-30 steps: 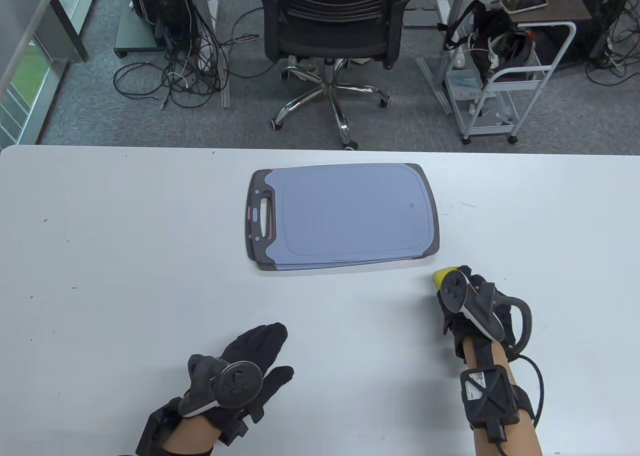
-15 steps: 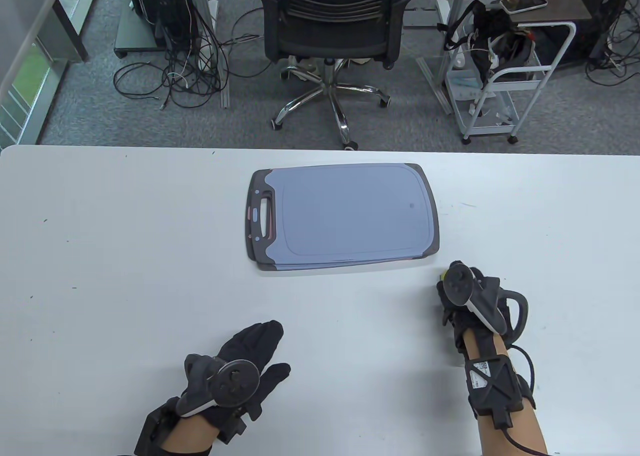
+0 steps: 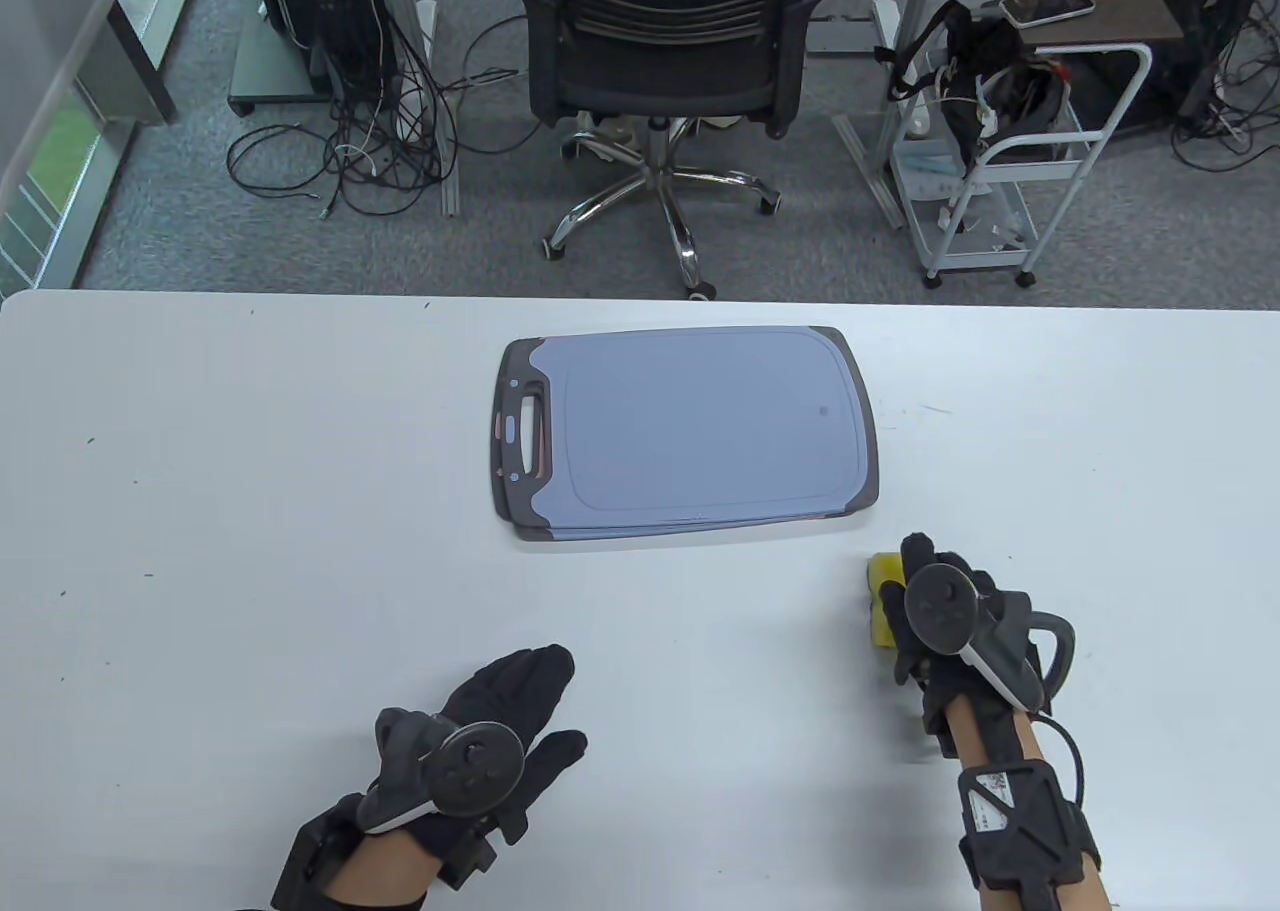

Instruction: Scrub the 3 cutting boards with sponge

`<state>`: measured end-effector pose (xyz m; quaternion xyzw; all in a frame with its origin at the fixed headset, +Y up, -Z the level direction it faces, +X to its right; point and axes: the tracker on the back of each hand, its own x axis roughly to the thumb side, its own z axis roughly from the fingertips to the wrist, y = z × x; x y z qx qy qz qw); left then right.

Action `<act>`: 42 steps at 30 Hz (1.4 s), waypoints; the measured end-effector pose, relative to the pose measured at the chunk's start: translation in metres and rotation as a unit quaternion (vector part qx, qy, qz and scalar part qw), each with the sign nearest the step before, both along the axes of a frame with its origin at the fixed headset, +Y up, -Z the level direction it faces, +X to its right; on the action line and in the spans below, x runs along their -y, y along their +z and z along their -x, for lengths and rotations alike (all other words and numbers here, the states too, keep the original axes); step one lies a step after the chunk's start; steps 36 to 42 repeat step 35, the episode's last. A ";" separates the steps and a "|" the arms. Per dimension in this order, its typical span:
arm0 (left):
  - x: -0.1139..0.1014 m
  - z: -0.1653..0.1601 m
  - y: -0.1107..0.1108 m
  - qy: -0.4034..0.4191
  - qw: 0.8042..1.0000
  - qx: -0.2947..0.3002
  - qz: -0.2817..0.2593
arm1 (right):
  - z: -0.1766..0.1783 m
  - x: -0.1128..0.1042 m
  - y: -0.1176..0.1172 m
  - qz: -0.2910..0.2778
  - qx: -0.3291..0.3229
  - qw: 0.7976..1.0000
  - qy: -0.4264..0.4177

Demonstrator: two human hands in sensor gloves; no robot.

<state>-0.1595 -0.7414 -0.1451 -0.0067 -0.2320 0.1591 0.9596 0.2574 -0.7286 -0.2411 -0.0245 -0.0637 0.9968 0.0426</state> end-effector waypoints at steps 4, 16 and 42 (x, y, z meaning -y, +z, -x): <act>0.000 -0.001 0.001 -0.003 1.000 0.003 -0.002 | 0.016 -0.004 0.030 -0.031 -0.051 0.998 -0.017; 0.006 -0.006 0.005 -0.034 0.999 0.020 -0.011 | 0.103 0.025 0.101 -0.013 -0.252 0.966 -0.053; 0.003 -0.007 0.005 -0.044 0.998 0.026 -0.029 | 0.104 0.034 0.102 0.016 -0.292 0.954 -0.062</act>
